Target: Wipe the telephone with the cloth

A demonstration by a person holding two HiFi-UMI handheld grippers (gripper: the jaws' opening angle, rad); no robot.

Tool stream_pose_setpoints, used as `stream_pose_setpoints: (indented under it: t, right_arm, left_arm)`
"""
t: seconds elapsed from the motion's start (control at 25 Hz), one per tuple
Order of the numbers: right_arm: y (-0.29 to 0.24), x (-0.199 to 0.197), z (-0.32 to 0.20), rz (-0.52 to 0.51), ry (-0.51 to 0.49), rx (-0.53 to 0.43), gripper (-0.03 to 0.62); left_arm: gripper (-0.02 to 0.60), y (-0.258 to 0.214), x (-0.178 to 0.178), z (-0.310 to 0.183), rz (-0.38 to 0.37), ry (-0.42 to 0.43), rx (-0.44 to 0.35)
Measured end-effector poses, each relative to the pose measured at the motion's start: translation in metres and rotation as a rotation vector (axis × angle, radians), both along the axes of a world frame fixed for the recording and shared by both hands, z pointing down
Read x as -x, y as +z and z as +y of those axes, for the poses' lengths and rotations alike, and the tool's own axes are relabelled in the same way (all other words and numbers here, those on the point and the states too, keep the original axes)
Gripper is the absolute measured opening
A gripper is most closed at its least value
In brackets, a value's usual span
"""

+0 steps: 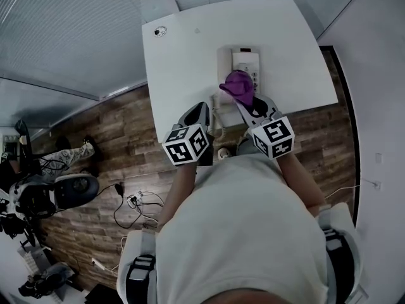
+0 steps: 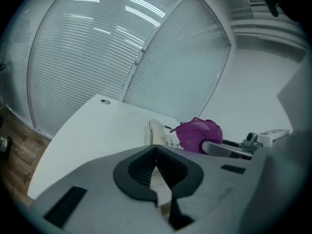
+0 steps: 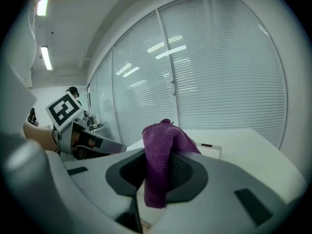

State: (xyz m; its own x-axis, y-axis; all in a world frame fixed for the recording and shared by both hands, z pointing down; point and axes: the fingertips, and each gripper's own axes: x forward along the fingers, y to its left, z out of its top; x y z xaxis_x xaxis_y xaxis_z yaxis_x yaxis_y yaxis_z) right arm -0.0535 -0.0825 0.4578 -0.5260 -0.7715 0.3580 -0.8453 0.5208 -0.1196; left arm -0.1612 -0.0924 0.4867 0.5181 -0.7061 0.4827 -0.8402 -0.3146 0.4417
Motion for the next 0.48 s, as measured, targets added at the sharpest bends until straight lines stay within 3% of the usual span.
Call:
stream_pose_setpoints:
  t: [0.48]
  right_arm:
    - [-0.017, -0.048, -0.054, -0.038, -0.025, -0.017, 0.095]
  left_arm:
    - [0.021, 0.016, -0.045, -0.046, -0.099, -0.014, 0.012]
